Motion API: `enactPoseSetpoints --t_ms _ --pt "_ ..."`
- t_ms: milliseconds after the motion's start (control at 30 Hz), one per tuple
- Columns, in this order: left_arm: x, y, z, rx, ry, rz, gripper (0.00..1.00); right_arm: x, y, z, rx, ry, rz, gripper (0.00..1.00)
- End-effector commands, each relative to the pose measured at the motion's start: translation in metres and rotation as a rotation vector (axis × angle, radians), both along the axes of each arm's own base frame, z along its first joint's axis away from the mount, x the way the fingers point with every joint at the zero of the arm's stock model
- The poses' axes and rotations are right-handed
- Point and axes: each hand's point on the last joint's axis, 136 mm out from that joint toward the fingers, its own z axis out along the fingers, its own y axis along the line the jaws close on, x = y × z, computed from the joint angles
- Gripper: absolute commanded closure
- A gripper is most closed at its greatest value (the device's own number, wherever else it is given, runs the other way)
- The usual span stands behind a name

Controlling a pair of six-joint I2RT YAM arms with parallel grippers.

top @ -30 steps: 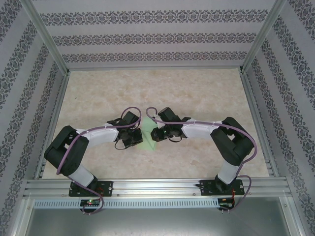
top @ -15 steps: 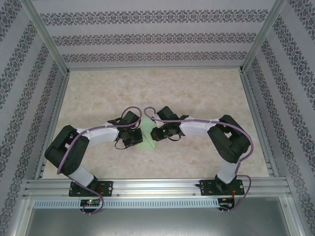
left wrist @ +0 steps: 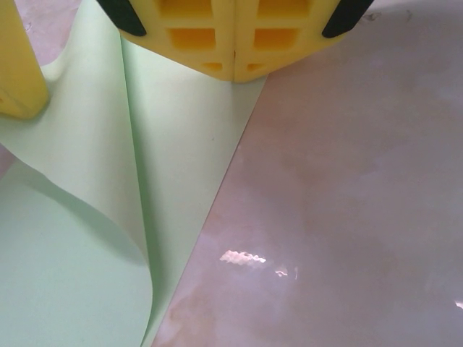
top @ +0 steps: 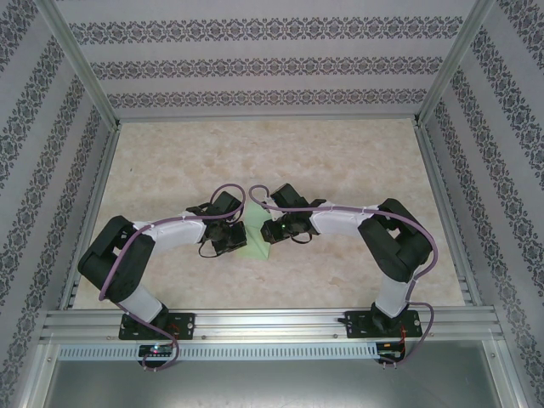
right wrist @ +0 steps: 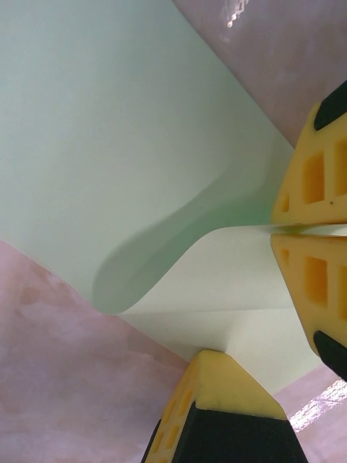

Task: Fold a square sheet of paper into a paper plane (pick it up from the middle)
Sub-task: Fold the triangle a second time at the center of the table.

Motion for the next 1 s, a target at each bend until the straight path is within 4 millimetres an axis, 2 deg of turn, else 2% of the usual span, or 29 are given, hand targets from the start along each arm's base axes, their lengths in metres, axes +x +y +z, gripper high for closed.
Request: enactPoseSetpoints --t_ms 0,233,700,967 --pt "-0.006 0.007 -0.009 0.064 0.023 -0.017 1.0 0.012 0.001 -0.001 -0.002 -0.024 -0.013 0.89" --pt "-0.006 0.007 -0.01 0.068 0.025 -0.022 1.0 0.009 -0.002 -0.007 -0.016 -0.017 -0.012 0.88" --pt "-0.005 0.009 -0.009 0.087 0.023 -0.027 1.0 0.01 0.007 0.003 0.025 -0.021 0.01 0.88" --pt "-0.004 0.01 -0.008 0.091 0.019 -0.025 1.0 0.011 0.003 0.011 0.04 -0.054 0.001 0.88"
